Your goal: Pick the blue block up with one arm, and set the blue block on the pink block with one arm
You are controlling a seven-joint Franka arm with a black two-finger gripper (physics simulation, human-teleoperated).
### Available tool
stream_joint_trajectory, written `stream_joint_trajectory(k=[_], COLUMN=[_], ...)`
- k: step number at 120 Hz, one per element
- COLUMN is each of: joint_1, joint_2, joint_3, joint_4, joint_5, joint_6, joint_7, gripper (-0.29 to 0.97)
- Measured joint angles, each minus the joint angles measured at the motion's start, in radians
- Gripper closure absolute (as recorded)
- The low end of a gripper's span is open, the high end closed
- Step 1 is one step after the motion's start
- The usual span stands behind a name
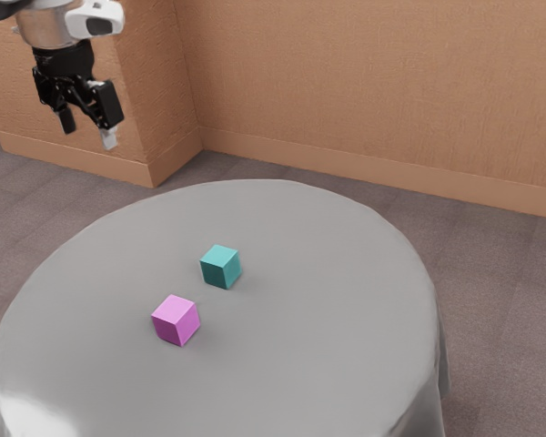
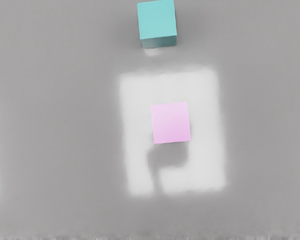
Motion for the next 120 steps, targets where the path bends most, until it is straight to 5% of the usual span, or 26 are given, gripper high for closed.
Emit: stream_joint_trajectory(k=[24,52,85,120], joint_1=[0.011,0.014,0.024,0.037], joint_2=[0.016,0.246,0.450,0.615], joint_3=[0.001,0.006,-0.007,-0.033], joint_4=[0.003,0.092,0.095,0.192], joint_5=[0.016,0.064,0.025,-0.023], joint_6=[-0.025,0.028,0.260,0.369], joint_7=[0.060,0.082,0.067,0.058], gripper=[0.00,0.00,0.00,0.00])
